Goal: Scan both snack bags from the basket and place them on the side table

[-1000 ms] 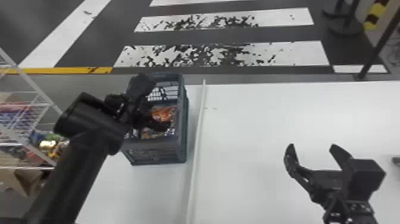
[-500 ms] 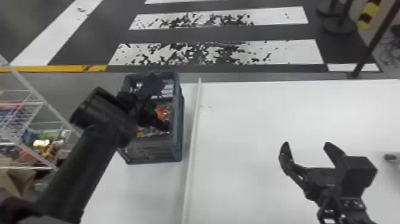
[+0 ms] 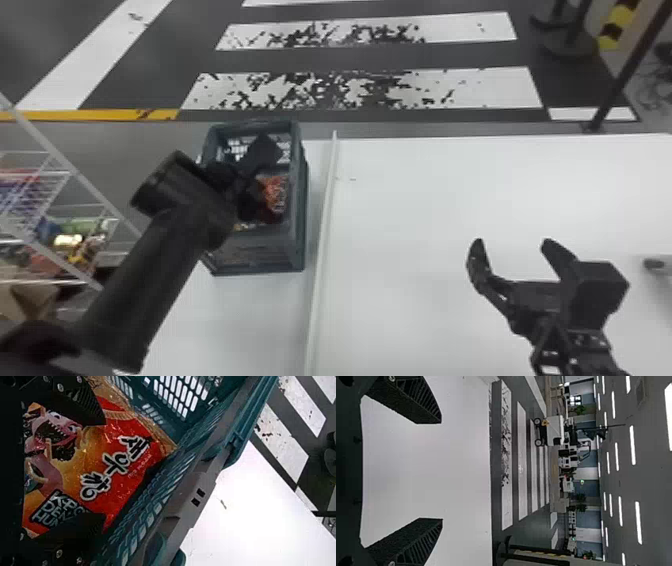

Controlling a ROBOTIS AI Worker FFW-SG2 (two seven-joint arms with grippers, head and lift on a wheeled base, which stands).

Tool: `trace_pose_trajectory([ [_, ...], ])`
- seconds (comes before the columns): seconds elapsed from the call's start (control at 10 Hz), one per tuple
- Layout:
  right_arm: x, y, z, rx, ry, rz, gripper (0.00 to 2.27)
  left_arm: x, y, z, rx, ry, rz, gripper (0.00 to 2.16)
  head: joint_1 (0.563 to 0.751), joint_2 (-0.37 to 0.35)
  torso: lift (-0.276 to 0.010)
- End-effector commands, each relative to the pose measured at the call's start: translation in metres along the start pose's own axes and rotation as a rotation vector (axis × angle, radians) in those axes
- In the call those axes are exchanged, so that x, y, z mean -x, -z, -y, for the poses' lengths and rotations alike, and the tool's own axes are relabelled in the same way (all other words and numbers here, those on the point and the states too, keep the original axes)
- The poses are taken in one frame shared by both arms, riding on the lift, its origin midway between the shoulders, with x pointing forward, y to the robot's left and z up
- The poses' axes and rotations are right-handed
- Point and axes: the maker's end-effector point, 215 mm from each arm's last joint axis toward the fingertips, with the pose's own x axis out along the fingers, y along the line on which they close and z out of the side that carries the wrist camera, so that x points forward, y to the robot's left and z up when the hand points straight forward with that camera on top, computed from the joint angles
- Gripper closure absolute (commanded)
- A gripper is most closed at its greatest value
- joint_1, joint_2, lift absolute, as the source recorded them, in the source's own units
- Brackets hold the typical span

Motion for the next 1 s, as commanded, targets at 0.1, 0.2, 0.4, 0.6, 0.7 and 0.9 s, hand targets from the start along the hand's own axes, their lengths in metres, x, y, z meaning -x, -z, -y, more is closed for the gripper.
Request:
trace_pose_trajectory([
  [0.1, 0.0, 0.003, -0.001, 0.0, -0.001, -0.006, 0.04, -0.01, 0.0, 0.015, -0.011, 0.034, -0.004, 0.58, 0.695, 0.136, -0.075],
  [0.2, 0.0, 0.003, -0.001, -0.001, -0.001, -0.007, 0.04, -0.011, -0.004, 0.017, -0.015, 0.038, 0.01, 1.12, 0.695, 0.131, -0.075],
  [0.4, 0.0, 0.006, -0.001, -0.001, -0.001, -0.015, 0.04, -0.014, -0.005, 0.015, 0.021, 0.012, 0.033, 2.14, 0.695, 0.122, -0.075],
  [0.6, 0.0, 0.007, 0.0, -0.001, 0.0, -0.016, 0.04, -0.006, -0.009, 0.01, 0.084, 0.014, 0.085, 2.14, 0.695, 0.119, -0.075],
  [0.7, 0.001, 0.009, 0.0, -0.001, 0.0, -0.02, 0.04, 0.005, -0.016, 0.002, 0.14, 0.018, 0.139, 2.14, 0.695, 0.12, -0.075],
  [0.9, 0.001, 0.009, 0.0, -0.001, 0.0, -0.02, 0.04, 0.029, -0.021, -0.016, 0.191, -0.005, 0.2, 2.14, 0.695, 0.125, -0.075],
])
